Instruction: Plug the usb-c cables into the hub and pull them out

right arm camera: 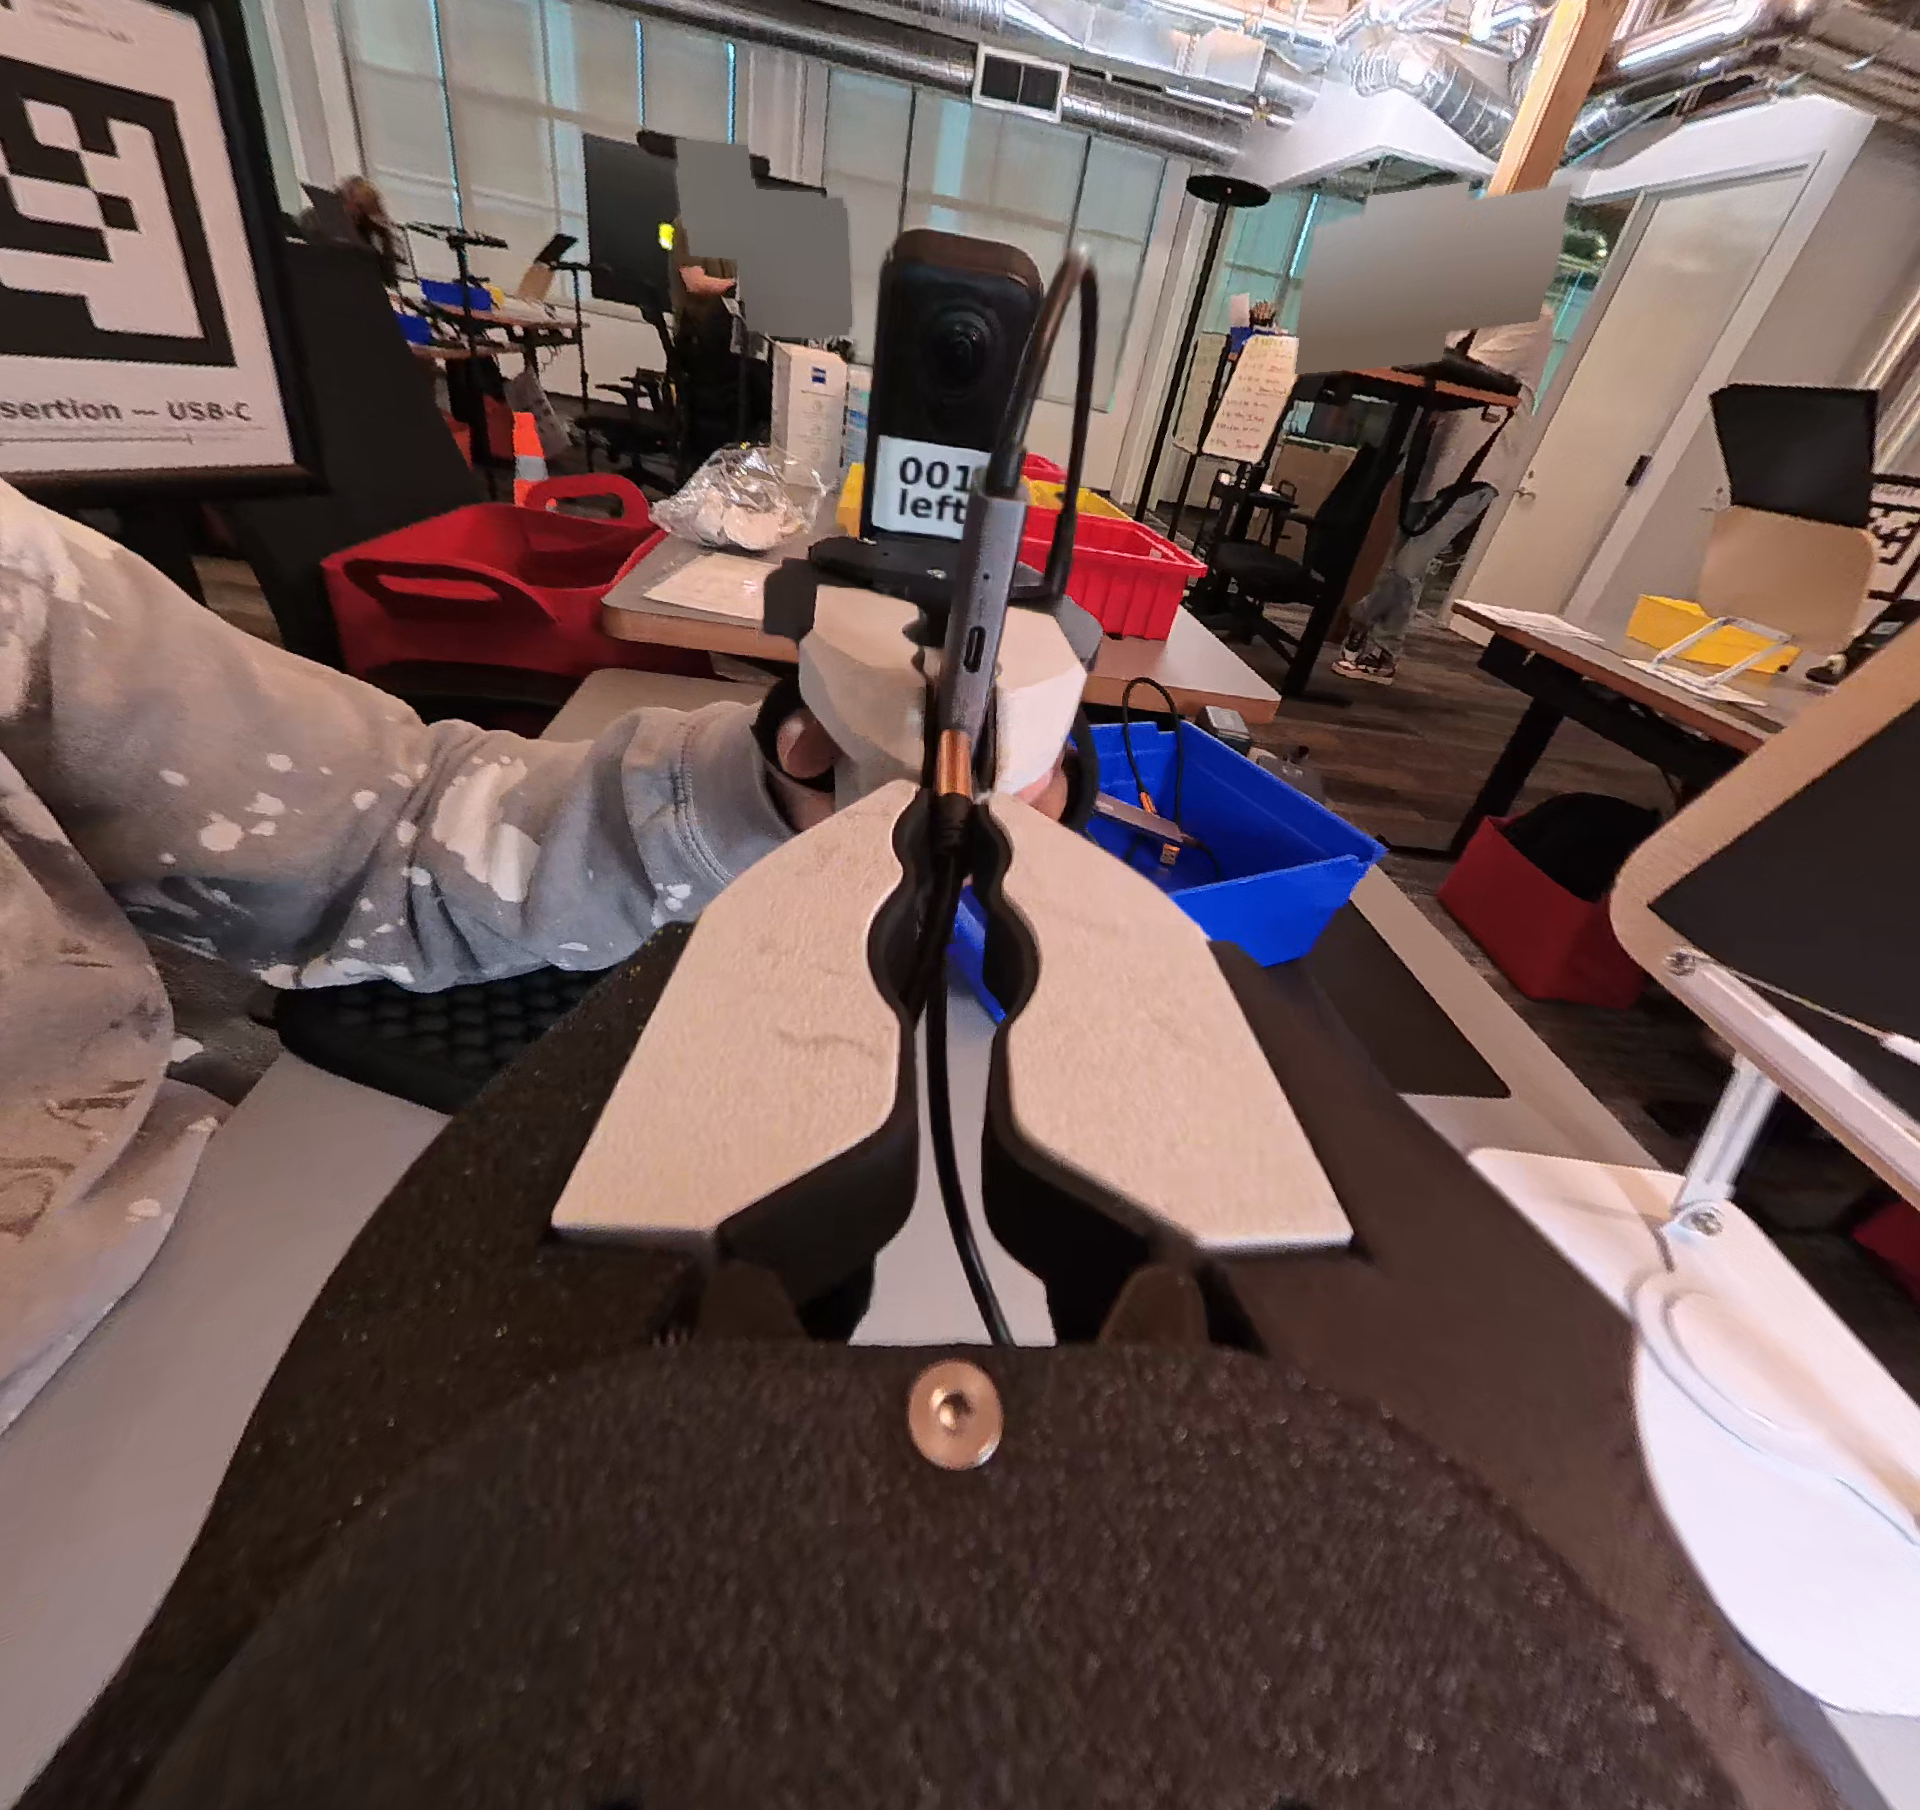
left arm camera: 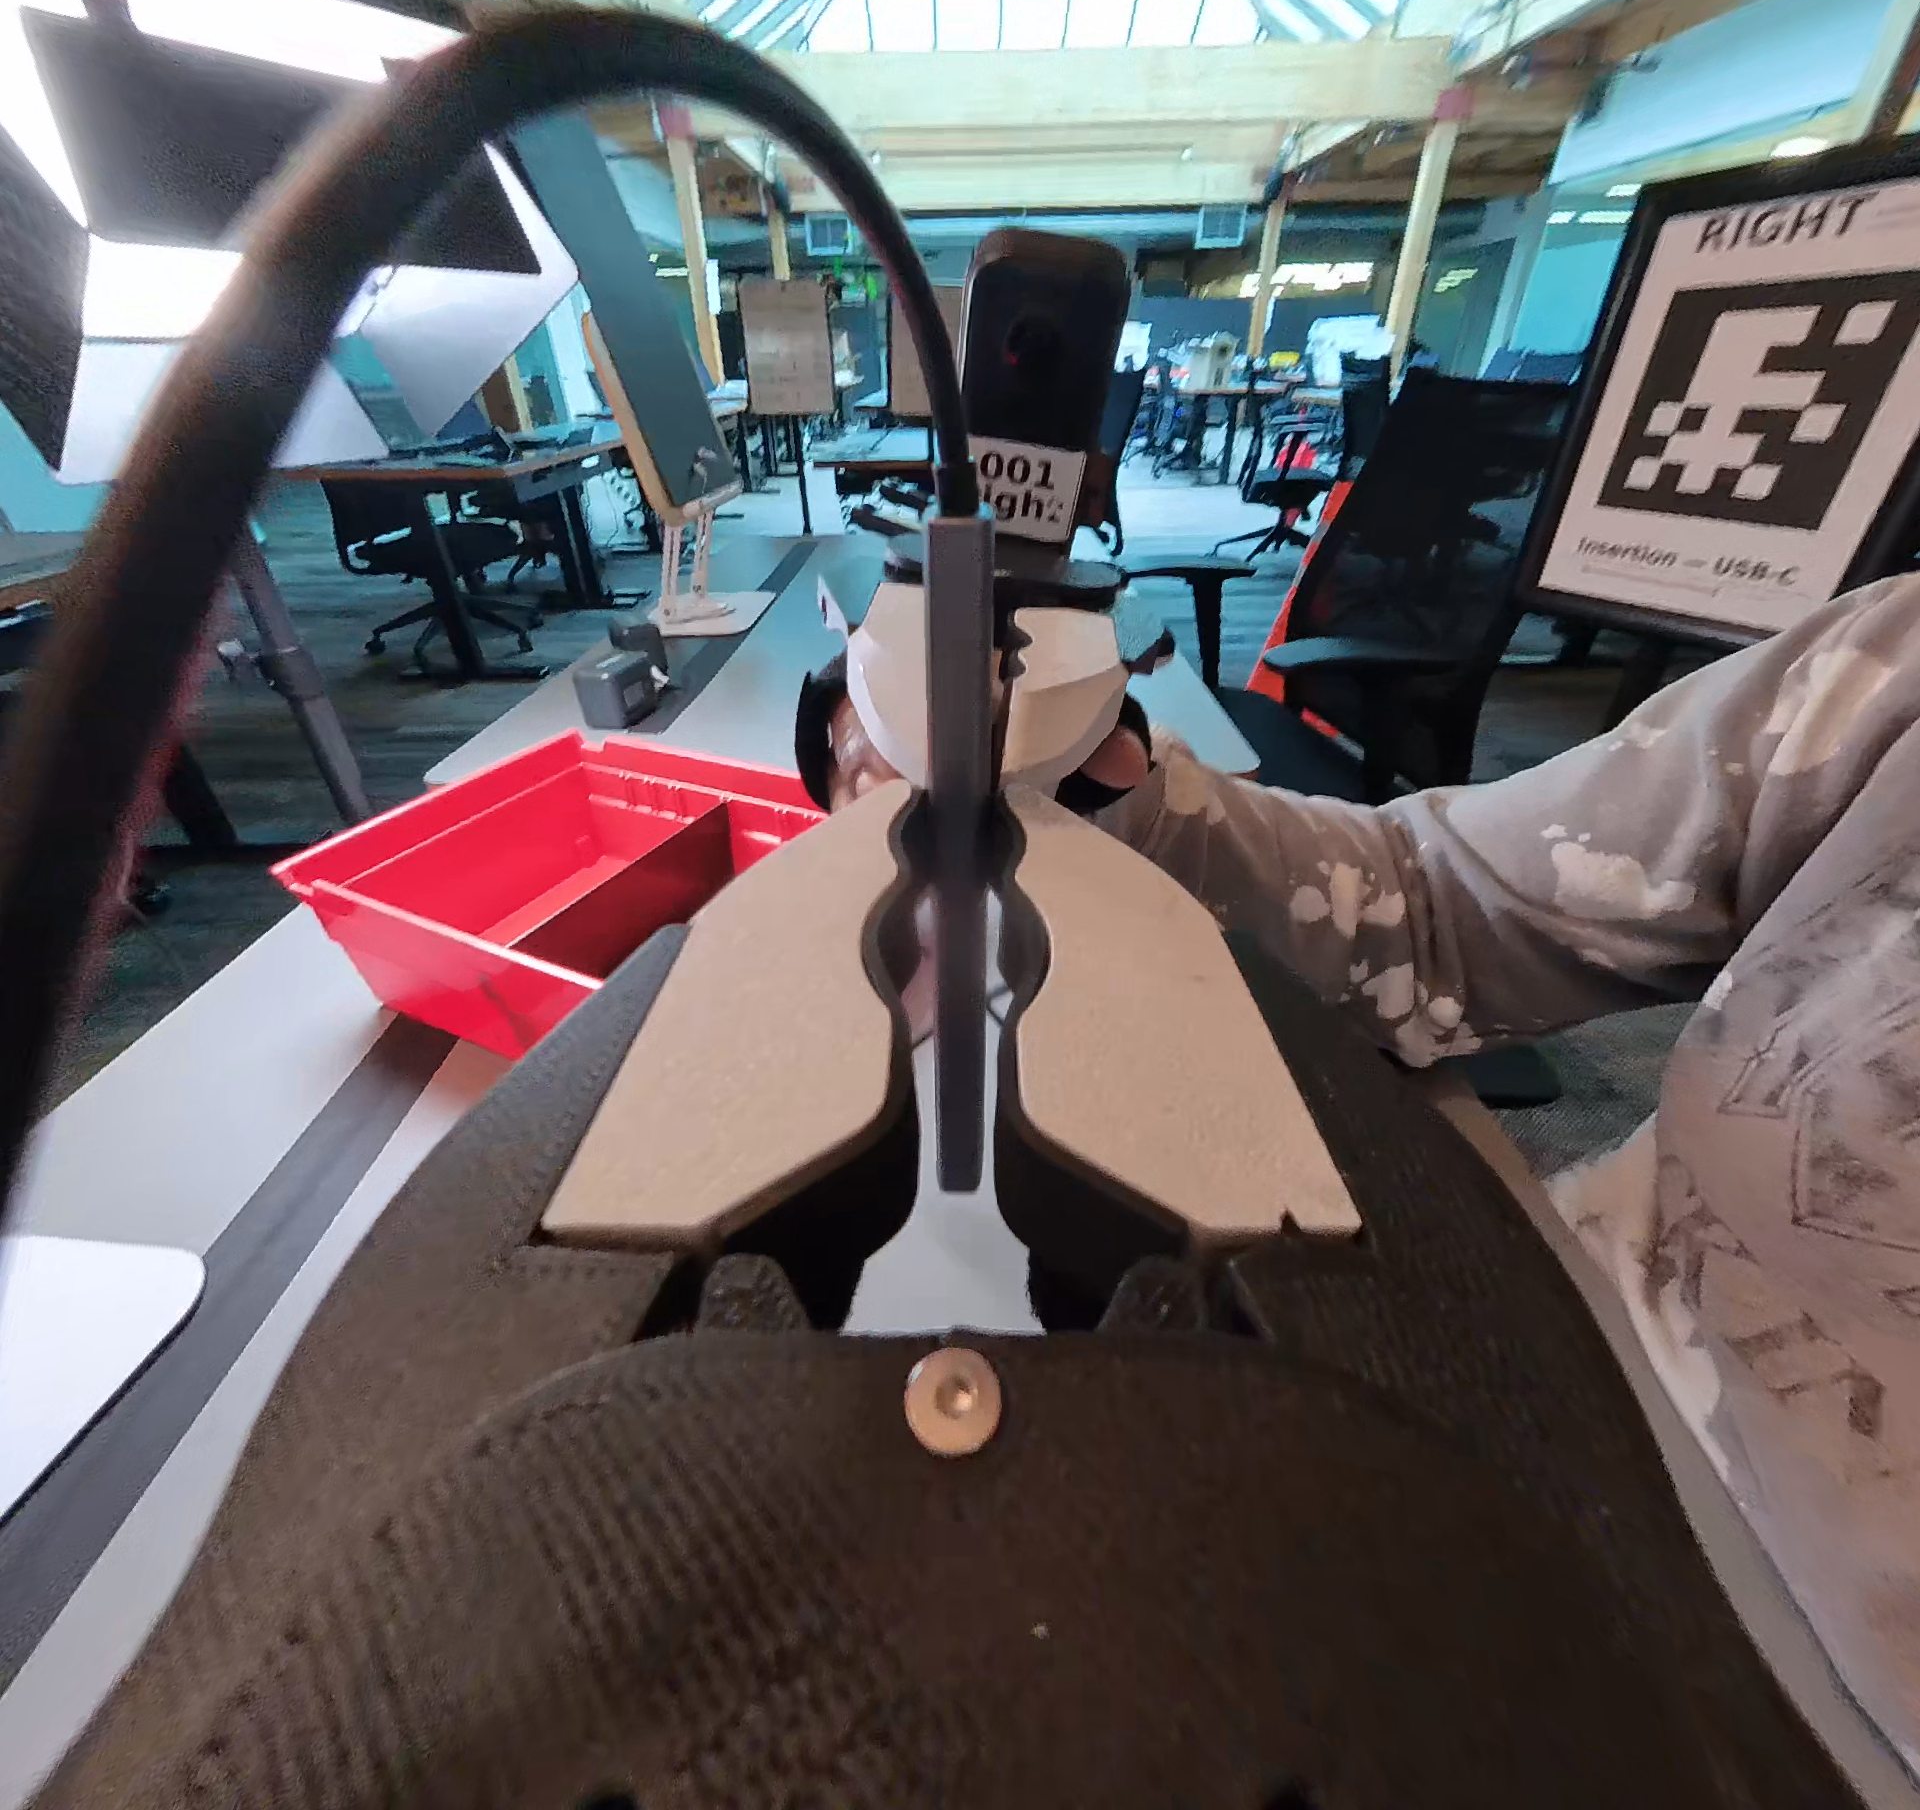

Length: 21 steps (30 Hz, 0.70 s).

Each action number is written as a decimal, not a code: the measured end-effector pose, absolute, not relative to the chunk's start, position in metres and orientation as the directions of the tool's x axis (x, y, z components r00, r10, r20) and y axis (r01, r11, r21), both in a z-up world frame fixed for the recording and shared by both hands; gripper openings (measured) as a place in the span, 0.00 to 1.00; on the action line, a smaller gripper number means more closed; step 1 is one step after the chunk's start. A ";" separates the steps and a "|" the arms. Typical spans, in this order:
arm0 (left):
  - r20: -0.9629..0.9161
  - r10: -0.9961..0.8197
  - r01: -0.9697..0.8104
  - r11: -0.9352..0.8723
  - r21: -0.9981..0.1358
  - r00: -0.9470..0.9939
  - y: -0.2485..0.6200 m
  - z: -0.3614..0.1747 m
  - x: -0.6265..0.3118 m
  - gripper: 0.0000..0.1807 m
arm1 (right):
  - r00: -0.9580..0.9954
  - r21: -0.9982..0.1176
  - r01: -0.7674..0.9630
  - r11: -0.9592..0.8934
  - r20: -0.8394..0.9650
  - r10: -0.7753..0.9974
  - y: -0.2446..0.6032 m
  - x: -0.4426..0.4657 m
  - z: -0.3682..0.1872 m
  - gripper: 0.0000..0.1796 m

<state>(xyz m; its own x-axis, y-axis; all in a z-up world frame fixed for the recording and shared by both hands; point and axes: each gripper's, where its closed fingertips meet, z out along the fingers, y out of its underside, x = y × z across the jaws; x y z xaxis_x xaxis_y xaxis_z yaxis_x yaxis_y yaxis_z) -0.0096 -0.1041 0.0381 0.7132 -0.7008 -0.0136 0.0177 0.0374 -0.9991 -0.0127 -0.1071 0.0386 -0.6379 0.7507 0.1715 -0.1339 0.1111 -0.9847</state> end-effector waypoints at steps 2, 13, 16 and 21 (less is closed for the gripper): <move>-0.024 -0.687 0.009 0.044 -0.999 0.726 -0.104 0.042 -0.013 0.06 | -0.612 -0.978 -0.149 0.145 0.206 0.763 -0.106 -0.015 0.039 0.04; -0.027 -0.653 0.059 0.110 -0.992 0.757 -0.096 0.053 -0.007 0.06 | -0.660 -0.981 -0.184 0.062 0.170 0.732 -0.097 -0.009 0.042 0.04; -0.004 -0.646 0.102 0.126 -0.987 0.764 -0.094 0.056 -0.009 0.05 | -0.668 -0.981 -0.192 0.023 0.148 0.729 -0.095 -0.011 0.043 0.04; 0.065 -0.603 0.360 0.382 -0.851 0.795 -0.148 0.126 -0.085 0.06 | -0.625 -0.968 -0.222 -0.117 0.049 0.779 -0.040 0.000 0.043 0.04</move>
<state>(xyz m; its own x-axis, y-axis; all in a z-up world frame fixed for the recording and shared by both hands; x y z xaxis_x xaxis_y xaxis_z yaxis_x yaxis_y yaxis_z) -0.0851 -0.1481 0.1255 0.7948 -0.6033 0.0654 0.3599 0.3819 -0.8513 0.0001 -0.0399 0.0434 -0.6247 0.7793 0.0490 -0.2219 -0.1170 -0.9680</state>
